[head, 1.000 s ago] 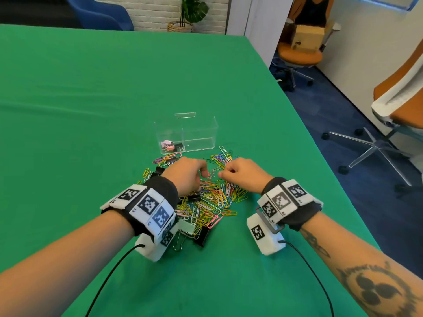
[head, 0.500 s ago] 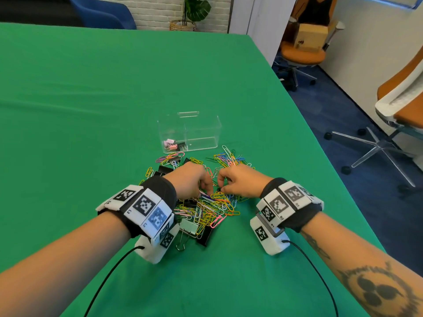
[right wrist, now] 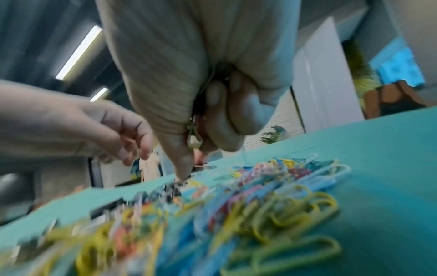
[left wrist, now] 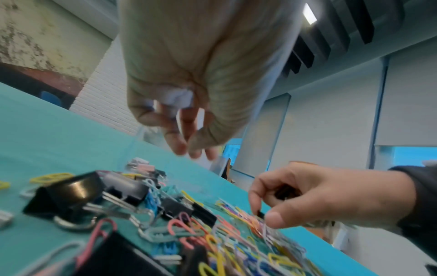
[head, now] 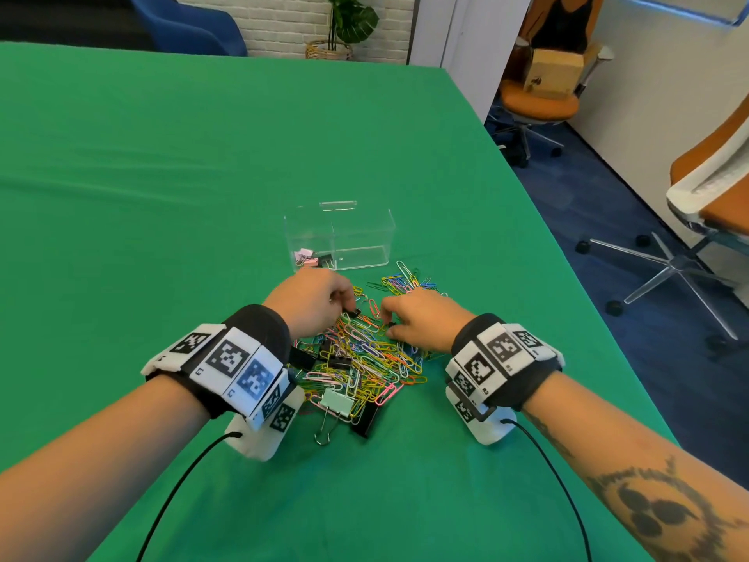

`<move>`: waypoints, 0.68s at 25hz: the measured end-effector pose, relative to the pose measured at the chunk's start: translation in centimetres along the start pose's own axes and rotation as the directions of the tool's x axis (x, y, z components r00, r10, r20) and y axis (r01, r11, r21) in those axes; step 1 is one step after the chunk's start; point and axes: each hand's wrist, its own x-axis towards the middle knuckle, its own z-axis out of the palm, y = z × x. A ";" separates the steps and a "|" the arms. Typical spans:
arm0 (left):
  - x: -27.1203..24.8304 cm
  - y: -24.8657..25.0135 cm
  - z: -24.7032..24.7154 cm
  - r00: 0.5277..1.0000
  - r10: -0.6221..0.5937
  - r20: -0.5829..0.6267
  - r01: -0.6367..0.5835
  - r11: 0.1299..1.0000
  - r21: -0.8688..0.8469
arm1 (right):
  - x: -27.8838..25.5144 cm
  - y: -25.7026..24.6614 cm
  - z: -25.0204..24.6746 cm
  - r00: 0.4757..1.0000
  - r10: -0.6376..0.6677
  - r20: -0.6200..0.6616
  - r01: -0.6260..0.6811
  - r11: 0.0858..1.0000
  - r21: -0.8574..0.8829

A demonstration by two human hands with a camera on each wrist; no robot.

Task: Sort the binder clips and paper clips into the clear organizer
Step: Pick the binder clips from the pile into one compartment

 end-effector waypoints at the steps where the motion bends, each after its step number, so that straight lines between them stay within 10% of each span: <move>1: -0.2 -0.4 -0.3 0.997 -0.022 -0.072 0.020 0.999 -0.027 | 0.1 0.1 -0.4 1.000 0.019 -0.019 -0.018 0.999 0.052; 6: -0.1 -4.0 -3.3 0.850 -0.173 -0.497 0.124 0.984 -0.130 | 0.3 -0.1 -4.3 0.975 0.097 -0.202 -0.022 0.939 0.343; 17: 5.8 -7.5 -3.0 0.981 -0.121 -0.153 0.057 0.929 -0.365 | 9.8 -5.3 -6.9 0.952 0.037 -0.304 0.014 0.986 0.164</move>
